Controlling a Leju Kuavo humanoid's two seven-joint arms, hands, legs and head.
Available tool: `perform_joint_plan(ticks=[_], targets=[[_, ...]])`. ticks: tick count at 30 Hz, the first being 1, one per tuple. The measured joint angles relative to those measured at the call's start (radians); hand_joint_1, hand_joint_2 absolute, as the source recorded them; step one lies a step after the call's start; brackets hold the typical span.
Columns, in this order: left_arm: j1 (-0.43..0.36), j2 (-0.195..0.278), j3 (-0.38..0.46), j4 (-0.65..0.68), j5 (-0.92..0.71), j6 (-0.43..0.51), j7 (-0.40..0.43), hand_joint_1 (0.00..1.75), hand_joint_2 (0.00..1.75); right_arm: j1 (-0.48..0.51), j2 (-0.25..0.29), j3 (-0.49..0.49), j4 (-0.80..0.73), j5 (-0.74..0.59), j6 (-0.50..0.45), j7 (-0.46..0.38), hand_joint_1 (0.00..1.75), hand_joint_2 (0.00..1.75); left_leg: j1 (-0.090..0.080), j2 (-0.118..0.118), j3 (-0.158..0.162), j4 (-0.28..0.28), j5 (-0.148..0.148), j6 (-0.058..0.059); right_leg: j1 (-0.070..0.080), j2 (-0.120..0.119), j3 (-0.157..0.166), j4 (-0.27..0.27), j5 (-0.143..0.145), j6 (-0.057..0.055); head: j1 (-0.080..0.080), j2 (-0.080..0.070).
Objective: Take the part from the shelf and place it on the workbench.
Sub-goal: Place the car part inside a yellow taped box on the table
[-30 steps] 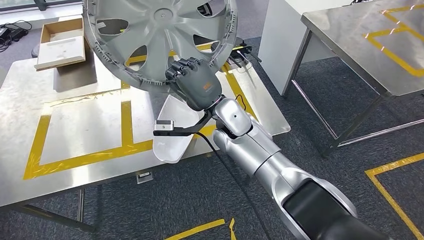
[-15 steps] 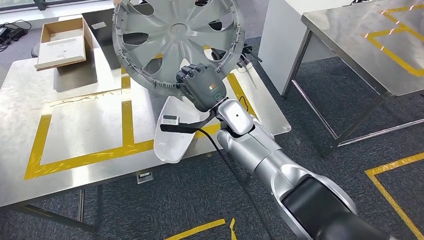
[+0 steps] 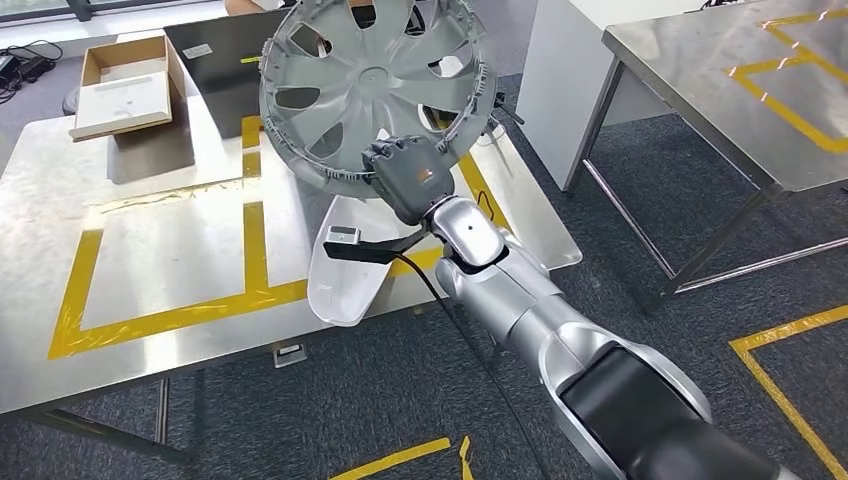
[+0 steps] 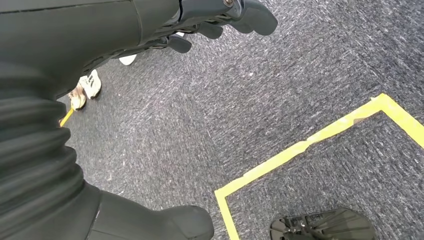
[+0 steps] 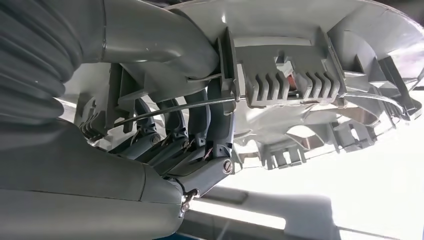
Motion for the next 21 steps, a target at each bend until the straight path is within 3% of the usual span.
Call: perform_joint_plan(ticks=[6, 10, 19, 21], targets=[[0.001, -0.008, -0.001, 0.000, 0.000, 0.009, 0.007, 0.00, 1.75, 0.001, 0.016, 0.007, 0.034, 0.033, 0.020, 0.005, 1.75, 1.75, 0.000, 0.000, 0.000, 0.000, -0.001, -0.001, 0.000, 0.000, 0.000, 0.000, 0.000, 0.000, 0.000, 0.000], [0.002, -0.015, -0.006, 0.001, -0.014, 0.026, -0.003, 0.00, 1.75, 0.011, 0.025, 0.017, 0.044, 0.036, 0.023, 0.000, 0.00, 0.00, 0.000, 0.000, 0.000, 0.000, -0.001, -0.001, 0.000, 0.000, 0.000, 0.000, 0.000, 0.000, 0.000, 0.000], [0.003, -0.017, -0.026, 0.002, -0.021, 0.046, -0.023, 0.00, 1.75, 0.014, 0.025, 0.018, 0.050, 0.038, -0.017, 0.005, 0.00, 0.00, 0.000, 0.000, 0.002, 0.000, -0.001, -0.001, 0.000, 0.000, 0.001, 0.000, 0.000, 0.000, 0.000, 0.000], [0.003, -0.017, -0.026, 0.002, -0.021, 0.046, -0.027, 0.00, 0.87, 0.014, 0.024, 0.018, 0.050, 0.038, -0.021, 0.003, 0.00, 0.00, 0.000, 0.000, 0.002, 0.000, -0.001, -0.001, 0.000, 0.001, 0.001, 0.000, 0.000, 0.000, 0.000, 0.000]])
